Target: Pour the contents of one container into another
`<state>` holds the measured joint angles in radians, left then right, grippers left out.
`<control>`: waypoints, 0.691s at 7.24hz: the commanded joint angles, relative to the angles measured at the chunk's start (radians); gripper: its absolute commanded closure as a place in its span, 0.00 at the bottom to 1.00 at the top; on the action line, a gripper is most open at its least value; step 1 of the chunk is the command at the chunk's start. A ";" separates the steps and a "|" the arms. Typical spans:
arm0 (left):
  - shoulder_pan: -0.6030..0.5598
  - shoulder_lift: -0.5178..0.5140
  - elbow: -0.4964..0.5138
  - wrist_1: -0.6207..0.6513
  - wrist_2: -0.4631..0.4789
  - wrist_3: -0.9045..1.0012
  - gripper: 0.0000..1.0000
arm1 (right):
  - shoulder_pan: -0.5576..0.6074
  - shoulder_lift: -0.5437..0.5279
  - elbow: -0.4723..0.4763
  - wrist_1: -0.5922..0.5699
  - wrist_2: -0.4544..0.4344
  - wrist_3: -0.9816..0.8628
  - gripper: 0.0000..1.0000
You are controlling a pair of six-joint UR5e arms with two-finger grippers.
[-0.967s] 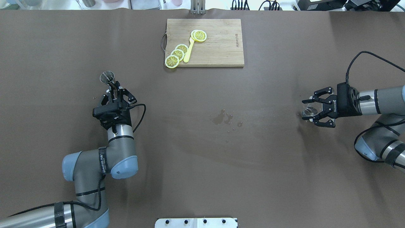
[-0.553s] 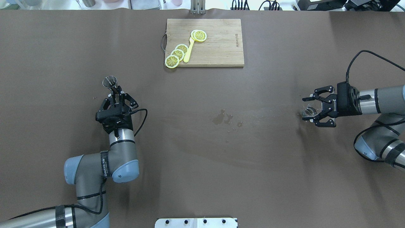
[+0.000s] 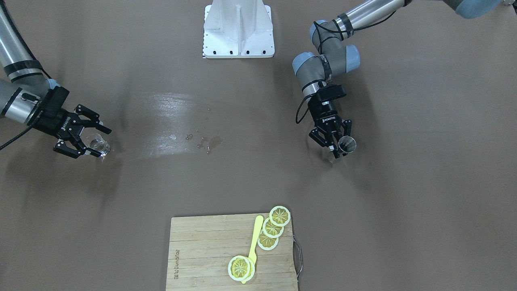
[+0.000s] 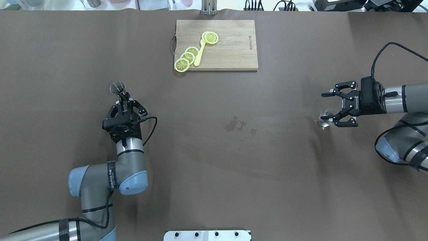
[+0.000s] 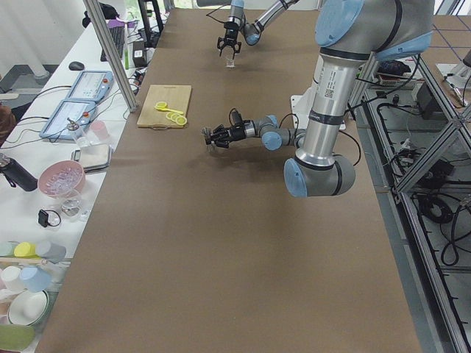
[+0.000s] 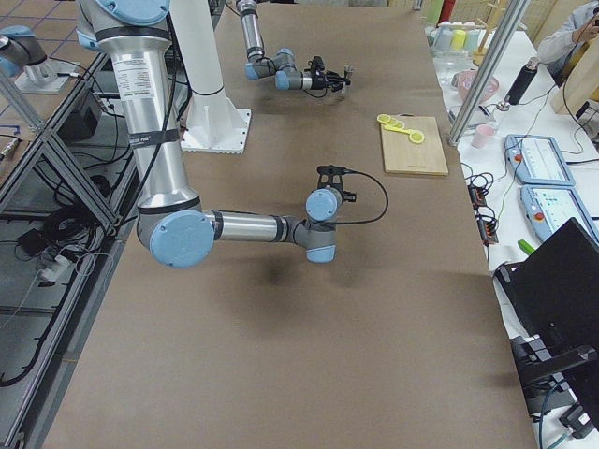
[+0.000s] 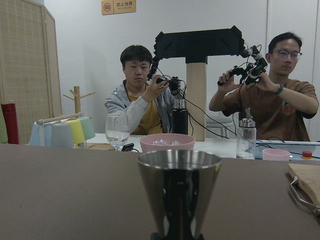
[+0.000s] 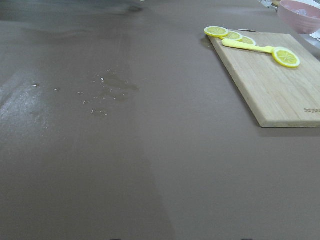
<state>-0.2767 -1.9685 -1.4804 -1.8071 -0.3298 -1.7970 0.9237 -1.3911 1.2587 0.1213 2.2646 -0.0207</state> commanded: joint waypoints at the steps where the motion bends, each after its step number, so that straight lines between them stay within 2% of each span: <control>1: 0.005 0.000 -0.003 0.000 0.003 -0.001 0.17 | 0.082 0.000 0.074 -0.105 0.024 0.001 0.14; 2: 0.008 -0.001 0.000 0.000 0.012 -0.007 0.01 | 0.140 0.010 0.096 -0.186 0.059 -0.004 0.07; 3: 0.008 0.000 0.002 0.000 0.012 -0.008 0.01 | 0.211 0.044 0.109 -0.278 0.103 -0.008 0.01; 4: 0.008 0.000 0.002 0.000 0.014 -0.007 0.01 | 0.256 0.053 0.128 -0.352 0.117 -0.007 0.00; 5: 0.010 0.002 0.002 0.000 0.026 -0.007 0.01 | 0.305 0.053 0.157 -0.474 0.146 -0.007 0.00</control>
<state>-0.2682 -1.9679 -1.4792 -1.8070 -0.3139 -1.8040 1.1655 -1.3450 1.3846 -0.2216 2.3780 -0.0273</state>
